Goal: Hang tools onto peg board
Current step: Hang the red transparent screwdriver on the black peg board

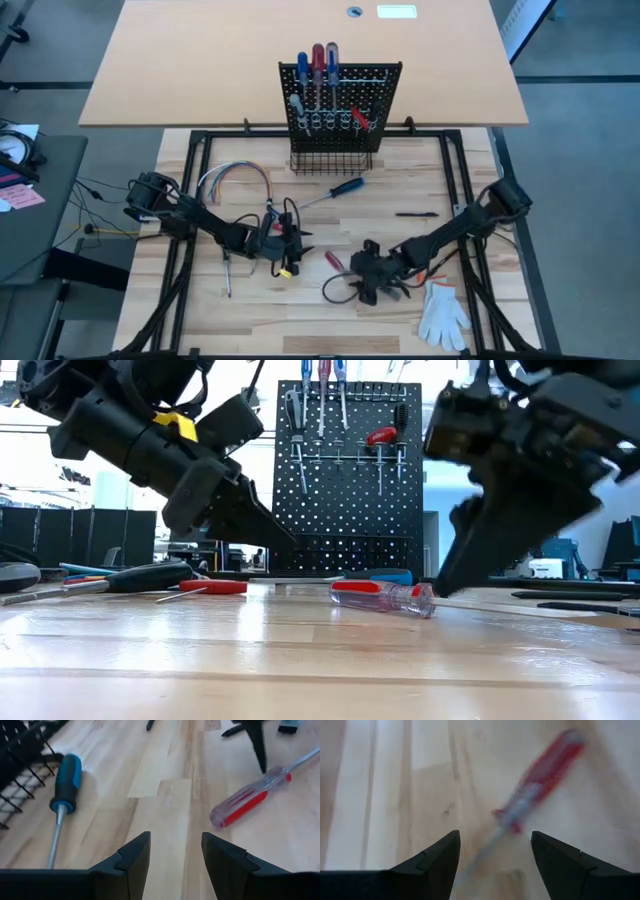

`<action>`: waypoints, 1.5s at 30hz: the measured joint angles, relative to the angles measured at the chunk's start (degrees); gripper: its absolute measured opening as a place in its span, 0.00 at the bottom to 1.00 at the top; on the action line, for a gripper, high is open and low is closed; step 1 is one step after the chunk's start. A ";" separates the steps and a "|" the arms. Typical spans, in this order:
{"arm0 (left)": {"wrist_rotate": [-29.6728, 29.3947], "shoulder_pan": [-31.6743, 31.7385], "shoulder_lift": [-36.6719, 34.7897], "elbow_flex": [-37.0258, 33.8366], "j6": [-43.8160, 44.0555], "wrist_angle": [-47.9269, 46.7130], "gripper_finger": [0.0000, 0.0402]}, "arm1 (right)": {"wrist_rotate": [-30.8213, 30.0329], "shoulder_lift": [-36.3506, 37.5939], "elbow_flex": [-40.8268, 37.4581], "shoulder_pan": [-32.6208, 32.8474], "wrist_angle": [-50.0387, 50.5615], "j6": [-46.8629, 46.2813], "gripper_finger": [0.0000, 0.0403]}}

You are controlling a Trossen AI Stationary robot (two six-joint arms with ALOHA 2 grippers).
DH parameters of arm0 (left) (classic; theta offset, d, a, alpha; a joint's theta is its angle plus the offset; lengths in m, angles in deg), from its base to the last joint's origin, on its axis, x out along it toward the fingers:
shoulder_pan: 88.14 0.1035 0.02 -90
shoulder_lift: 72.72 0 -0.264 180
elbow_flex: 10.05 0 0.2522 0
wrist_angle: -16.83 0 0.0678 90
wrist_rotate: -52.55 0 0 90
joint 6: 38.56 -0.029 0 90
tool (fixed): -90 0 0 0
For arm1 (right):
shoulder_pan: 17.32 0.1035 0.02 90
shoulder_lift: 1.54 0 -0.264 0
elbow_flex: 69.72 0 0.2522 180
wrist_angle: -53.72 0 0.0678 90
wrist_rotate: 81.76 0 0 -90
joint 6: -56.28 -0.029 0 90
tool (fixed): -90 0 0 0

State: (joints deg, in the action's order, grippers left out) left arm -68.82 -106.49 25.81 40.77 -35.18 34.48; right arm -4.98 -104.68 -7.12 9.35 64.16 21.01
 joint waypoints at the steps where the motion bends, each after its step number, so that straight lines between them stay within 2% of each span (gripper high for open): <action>1: -0.03 -0.27 0.00 0.00 0.54 -0.56 0.43 | -0.43 -1.53 0.65 0.20 0.08 -0.83 0.63; 6: -0.01 -1.70 0.01 0.00 3.47 -0.83 0.43 | -2.26 -7.40 6.17 0.30 5.54 -6.29 0.55; 13: -0.40 -4.74 0.00 0.00 5.69 0.02 0.43 | -5.32 -9.96 8.70 0.40 8.35 -17.02 0.24; 15: -1.86 -5.80 0.00 0.00 6.12 0.44 0.43 | -7.40 -9.99 8.70 1.12 8.70 -20.05 0.19; 18: -4.52 -7.36 0.00 0.00 6.97 1.31 0.43 | -10.27 -9.79 8.58 2.34 8.61 -22.52 0.19; 23: -6.61 -9.49 0.00 0.00 5.73 4.96 0.43 | -19.98 -9.97 6.98 4.11 5.86 -23.46 0.19; 25: -7.10 -10.06 0.00 0.00 5.05 6.63 0.43 | -22.17 -9.88 5.09 4.22 5.01 -24.73 0.19; 28: -7.45 -10.32 0.00 0.00 3.93 7.44 0.43 | -29.34 -9.56 1.52 4.54 1.88 -27.31 0.19; 30: -7.92 -10.48 0.02 0.00 3.46 7.97 0.43 | -31.01 -8.08 -1.09 4.82 0.13 -28.91 0.19; 34: -7.98 -10.59 0.00 -0.36 3.32 8.23 0.43 | -36.90 -2.46 -7.30 6.51 0.92 -32.27 0.18; 40: -8.01 -11.02 0.00 -2.18 3.32 8.57 0.43 | -53.92 10.39 -19.12 11.36 -0.37 -36.26 0.17; 42: -7.97 -11.02 0.00 -2.57 2.72 9.58 0.43 | -60.40 12.88 -21.99 12.43 -4.53 -34.22 0.17; 45: -5.57 -9.85 0.00 -2.58 0.73 12.46 0.43 | -66.56 15.07 -24.31 12.39 -13.08 -24.34 0.17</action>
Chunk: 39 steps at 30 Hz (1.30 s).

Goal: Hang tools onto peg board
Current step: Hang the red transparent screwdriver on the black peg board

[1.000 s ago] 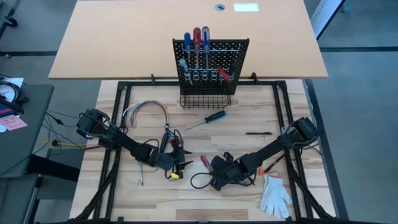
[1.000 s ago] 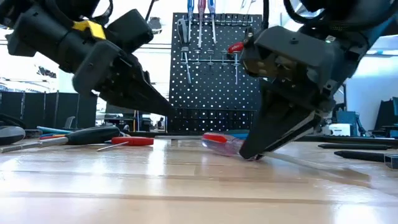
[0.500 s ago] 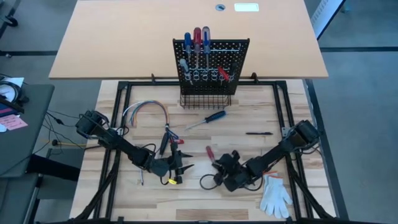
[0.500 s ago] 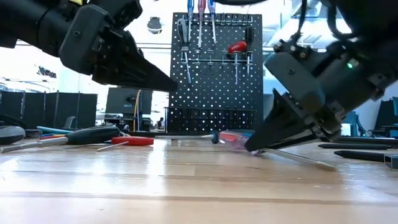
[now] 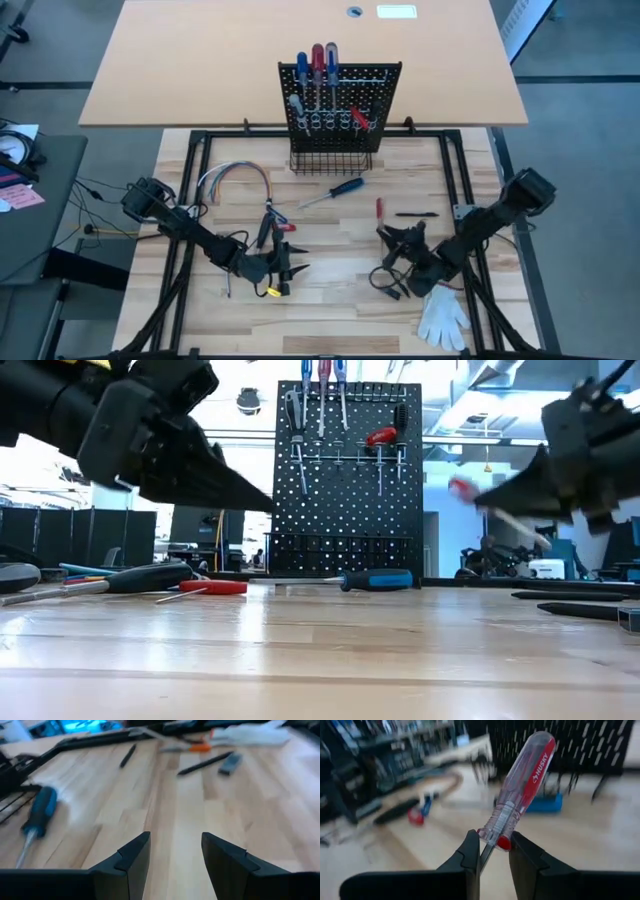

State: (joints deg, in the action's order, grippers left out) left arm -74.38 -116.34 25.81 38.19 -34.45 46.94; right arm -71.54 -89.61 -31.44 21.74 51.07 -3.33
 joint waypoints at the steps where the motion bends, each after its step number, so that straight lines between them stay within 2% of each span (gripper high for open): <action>1: 1.29 0.64 0.00 0.00 -0.98 1.51 0.43 | -0.26 0.31 -0.10 -0.58 -2.98 4.54 0.17; 3: 4.50 2.34 0.85 0.08 -3.06 6.10 0.43 | 0.17 0.56 -0.06 -1.94 -9.47 15.09 0.17; 5: 8.92 4.02 2.66 0.19 -4.97 11.22 0.43 | 3.06 0.57 0.18 -3.76 -18.19 28.01 0.17; 9: 17.06 7.21 8.71 2.07 -7.61 19.03 0.43 | 17.69 -0.55 0.49 -7.87 -40.42 53.96 0.17; 13: 19.59 9.59 13.66 5.86 -12.45 21.37 0.43 | 28.71 -2.84 0.54 -10.93 -63.90 73.53 0.17; 16: 19.96 11.52 14.77 9.58 -16.34 21.48 0.43 | 34.43 -3.17 0.58 -13.09 -73.42 82.09 0.17; 23: 19.27 17.11 13.36 15.31 -22.97 22.14 0.43 | 43.58 0.80 1.06 -19.16 -72.81 82.72 0.17; 27: 25.94 21.10 12.09 16.28 -21.47 21.91 0.43 | 46.42 2.02 1.06 -20.85 -72.41 83.91 0.17; 31: 28.18 24.88 12.00 18.37 -16.40 22.13 0.43 | 47.07 2.25 1.06 -21.63 -71.01 85.42 0.17; 33: 32.30 26.66 12.00 19.40 -14.35 22.00 0.43 | 47.09 2.25 1.02 -22.06 -69.98 85.61 0.17; 36: 39.23 28.16 12.00 20.21 -12.86 21.71 0.43 | 47.11 2.27 1.01 -22.47 -68.15 85.66 0.17; 39: 41.09 28.54 12.00 20.24 -13.14 21.25 0.43 | 47.09 2.27 1.01 -22.85 -67.48 86.89 0.17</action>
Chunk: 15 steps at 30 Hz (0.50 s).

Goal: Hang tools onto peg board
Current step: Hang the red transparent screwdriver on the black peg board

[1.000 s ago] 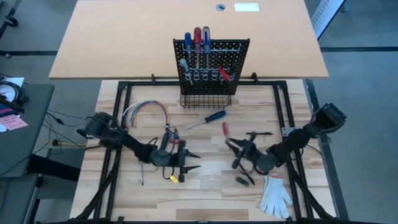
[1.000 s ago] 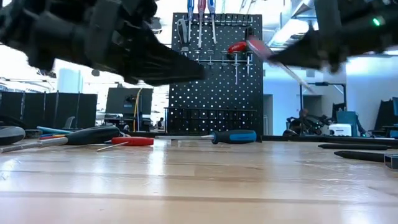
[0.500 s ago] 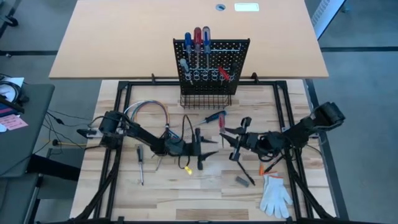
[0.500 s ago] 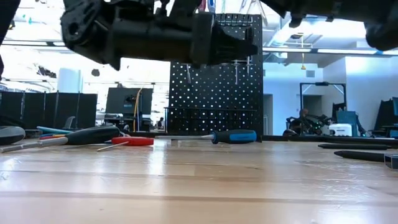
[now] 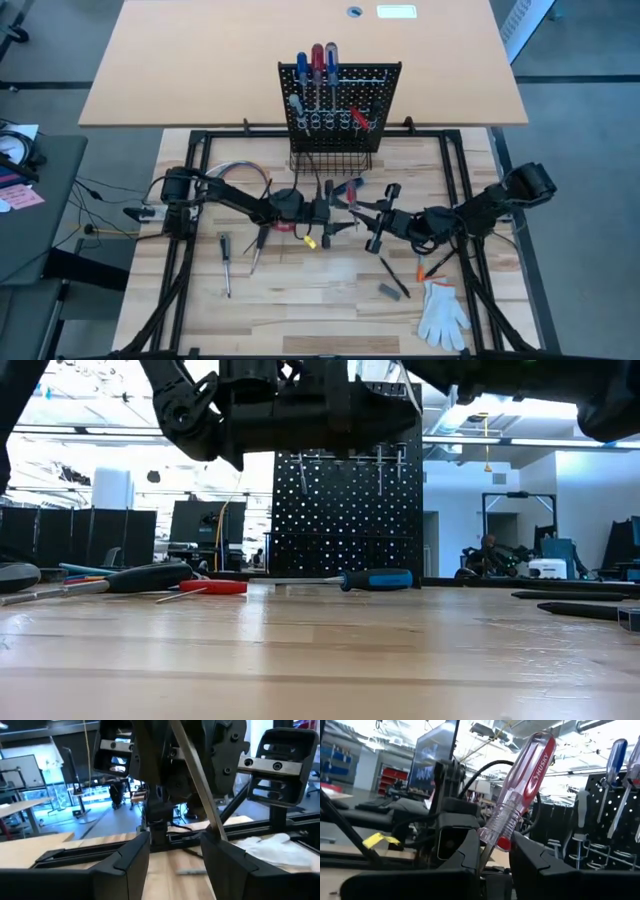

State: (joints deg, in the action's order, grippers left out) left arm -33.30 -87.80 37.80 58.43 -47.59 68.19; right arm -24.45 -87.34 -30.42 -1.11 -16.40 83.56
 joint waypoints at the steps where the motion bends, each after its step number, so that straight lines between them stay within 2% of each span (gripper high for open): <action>1: 0.14 0.00 -0.03 0.00 -0.44 -0.83 0.43 | 0.00 0.00 0.00 0.04 -0.16 0.24 0.17; 6: 0.60 0.37 0.00 -0.02 -1.04 -8.26 0.43 | -0.71 0.37 0.00 1.93 -0.32 2.31 0.17; 9: 2.30 0.81 0.00 -0.02 -1.58 -11.64 0.43 | -3.23 0.39 0.00 3.99 -0.79 5.08 0.17; 15: 4.72 0.00 0.02 -0.04 1.83 -7.54 0.43 | -4.96 0.35 0.00 5.04 -0.44 5.78 0.17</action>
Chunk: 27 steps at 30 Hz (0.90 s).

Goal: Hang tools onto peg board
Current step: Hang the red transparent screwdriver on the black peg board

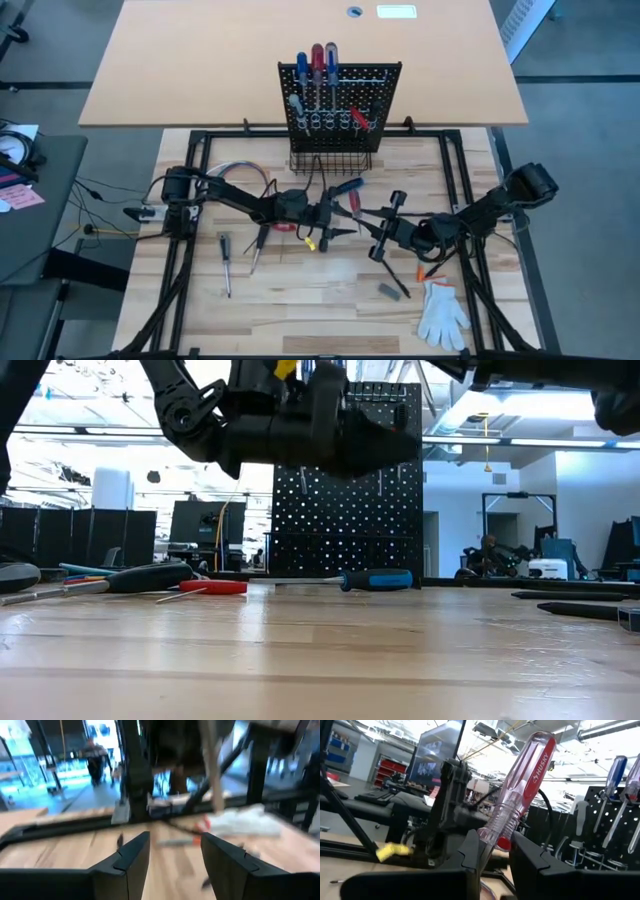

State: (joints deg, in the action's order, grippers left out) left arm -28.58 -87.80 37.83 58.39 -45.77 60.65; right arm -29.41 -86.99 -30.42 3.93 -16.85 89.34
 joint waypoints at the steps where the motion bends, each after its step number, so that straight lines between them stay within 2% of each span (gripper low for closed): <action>1: -0.01 -0.29 0.00 0.00 0.62 1.57 0.43 | 0.00 -0.02 0.00 -0.10 0.03 0.00 0.17; 8: -0.05 -2.22 -0.04 1.91 1.92 4.23 0.43 | 0.02 -0.07 0.00 -1.64 1.53 0.37 0.17; 14: -1.77 -2.60 -0.04 5.58 2.53 -1.42 0.43 | 0.04 -0.09 0.00 -2.21 5.24 -2.30 0.17; 19: -1.91 -2.60 -0.04 6.01 3.37 -4.68 0.43 | -0.12 -0.09 0.00 -2.16 4.24 -2.59 0.17; 27: -2.04 -2.58 -0.02 5.99 2.48 -8.03 0.43 | -6.23 -0.09 0.00 -0.67 3.91 -0.02 0.17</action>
State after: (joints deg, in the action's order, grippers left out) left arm -30.62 -90.38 37.80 64.37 -43.29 52.63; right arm -35.64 -87.08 -30.42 3.25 -12.94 89.31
